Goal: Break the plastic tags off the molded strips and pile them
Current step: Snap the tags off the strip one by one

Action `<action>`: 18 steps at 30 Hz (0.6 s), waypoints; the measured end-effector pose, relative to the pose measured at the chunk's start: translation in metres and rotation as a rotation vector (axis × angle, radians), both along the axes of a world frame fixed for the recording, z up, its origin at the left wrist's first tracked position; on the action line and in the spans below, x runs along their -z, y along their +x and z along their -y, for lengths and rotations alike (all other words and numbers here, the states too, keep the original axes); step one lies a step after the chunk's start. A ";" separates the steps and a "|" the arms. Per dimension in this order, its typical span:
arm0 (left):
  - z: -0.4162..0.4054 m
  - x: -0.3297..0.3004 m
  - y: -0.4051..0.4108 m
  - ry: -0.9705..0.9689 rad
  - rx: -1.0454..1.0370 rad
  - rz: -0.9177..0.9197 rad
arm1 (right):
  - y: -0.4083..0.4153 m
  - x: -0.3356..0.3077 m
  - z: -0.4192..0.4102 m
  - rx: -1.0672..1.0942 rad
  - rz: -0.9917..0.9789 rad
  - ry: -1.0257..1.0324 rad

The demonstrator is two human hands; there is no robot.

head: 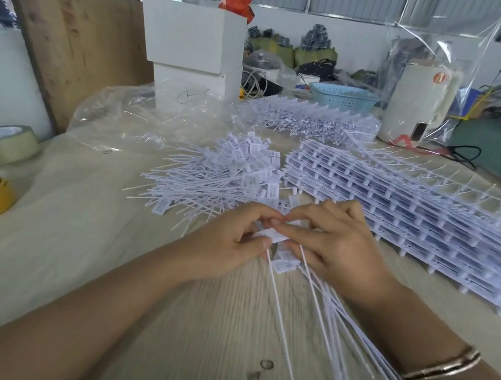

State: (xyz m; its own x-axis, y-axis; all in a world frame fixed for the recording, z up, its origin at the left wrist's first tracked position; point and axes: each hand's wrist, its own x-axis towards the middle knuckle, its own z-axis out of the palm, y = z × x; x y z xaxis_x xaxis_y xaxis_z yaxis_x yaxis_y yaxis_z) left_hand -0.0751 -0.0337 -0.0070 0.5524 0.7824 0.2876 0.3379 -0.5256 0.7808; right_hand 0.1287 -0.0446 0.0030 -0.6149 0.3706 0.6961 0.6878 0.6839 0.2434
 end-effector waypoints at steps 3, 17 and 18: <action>-0.003 -0.003 -0.001 -0.006 -0.047 0.014 | 0.002 -0.001 0.000 0.025 -0.047 0.062; -0.003 -0.012 -0.008 0.068 -0.051 0.015 | 0.004 0.000 0.002 -0.123 -0.283 -0.309; -0.003 -0.012 -0.008 0.050 -0.042 0.030 | 0.005 0.000 0.001 -0.134 -0.309 -0.341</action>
State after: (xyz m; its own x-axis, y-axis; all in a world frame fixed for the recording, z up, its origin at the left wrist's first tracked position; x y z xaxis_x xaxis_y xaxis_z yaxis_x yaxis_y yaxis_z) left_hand -0.0832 -0.0308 0.0051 0.5101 0.7888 0.3428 0.3373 -0.5501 0.7639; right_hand 0.1342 -0.0454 0.0031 -0.4560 0.5416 0.7062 0.5930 0.7766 -0.2127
